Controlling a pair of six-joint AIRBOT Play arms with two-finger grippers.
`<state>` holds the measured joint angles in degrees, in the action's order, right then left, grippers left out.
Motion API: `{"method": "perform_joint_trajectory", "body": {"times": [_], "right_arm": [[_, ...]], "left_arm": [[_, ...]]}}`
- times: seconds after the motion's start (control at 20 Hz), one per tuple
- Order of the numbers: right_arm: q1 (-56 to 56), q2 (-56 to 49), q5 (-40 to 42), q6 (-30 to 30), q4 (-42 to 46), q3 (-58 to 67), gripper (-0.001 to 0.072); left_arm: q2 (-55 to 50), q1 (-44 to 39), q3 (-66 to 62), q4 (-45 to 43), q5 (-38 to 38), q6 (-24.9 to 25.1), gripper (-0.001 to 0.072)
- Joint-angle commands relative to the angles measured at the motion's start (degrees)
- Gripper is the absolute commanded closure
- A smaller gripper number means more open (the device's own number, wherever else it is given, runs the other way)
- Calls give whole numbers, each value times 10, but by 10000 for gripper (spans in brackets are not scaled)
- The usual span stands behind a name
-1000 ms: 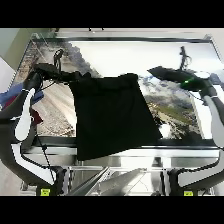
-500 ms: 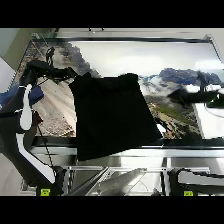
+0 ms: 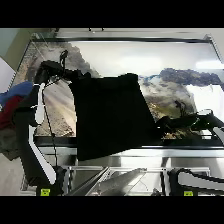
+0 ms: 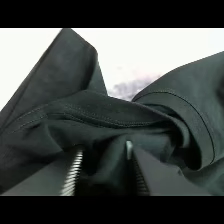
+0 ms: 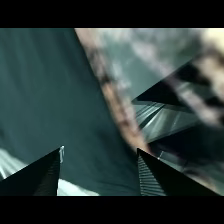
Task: Fold the shirts.
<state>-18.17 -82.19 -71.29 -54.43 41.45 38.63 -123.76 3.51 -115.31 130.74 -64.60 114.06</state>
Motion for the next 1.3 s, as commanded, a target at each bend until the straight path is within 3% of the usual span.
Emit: {"method": "perform_joint_trajectory", "body": {"times": [0.0,0.05,0.1,0.15,0.2,0.3,0.45,0.7,0.85,1.0,1.05,1.1,1.15,1.25], "right_arm": [[59,0,30,14,14,-24,181],[71,0,34,20,12,-24,190],[77,0,34,28,6,-24,210],[80,0,31,38,-2,-24,382],[79,1,29,47,-6,-23,512],[79,2,30,47,-7,-16,689],[79,-4,41,30,30,68,694],[80,-139,90,-50,35,415,695],[90,-275,83,-116,33,611,694],[106,-366,74,-125,10,714,689],[109,-377,74,-124,-3,724,668],[109,-378,80,-124,-13,725,500],[106,-376,80,-124,-16,732,434],[93,-362,71,-124,-16,745,434]], "left_arm": [[-8,-6,-8,-2,-5,-1,406],[-8,-5,-8,-2,-6,-1,407],[-7,-5,-8,-2,-7,-1,475],[-7,-2,-8,-2,-11,-1,690],[-7,3,-8,-1,-15,-2,687],[-4,14,-8,-1,-31,-7,688],[15,47,-8,-3,-76,-31,689],[92,73,69,-2,-195,-56,689],[187,49,245,-2,-175,-55,689],[280,10,419,-1,-104,-56,688],[306,-2,458,-1,-74,-56,688],[325,-10,479,0,-48,-56,688],[341,-14,486,-2,-28,-56,688],[361,-10,467,-4,1,-55,686]]}}
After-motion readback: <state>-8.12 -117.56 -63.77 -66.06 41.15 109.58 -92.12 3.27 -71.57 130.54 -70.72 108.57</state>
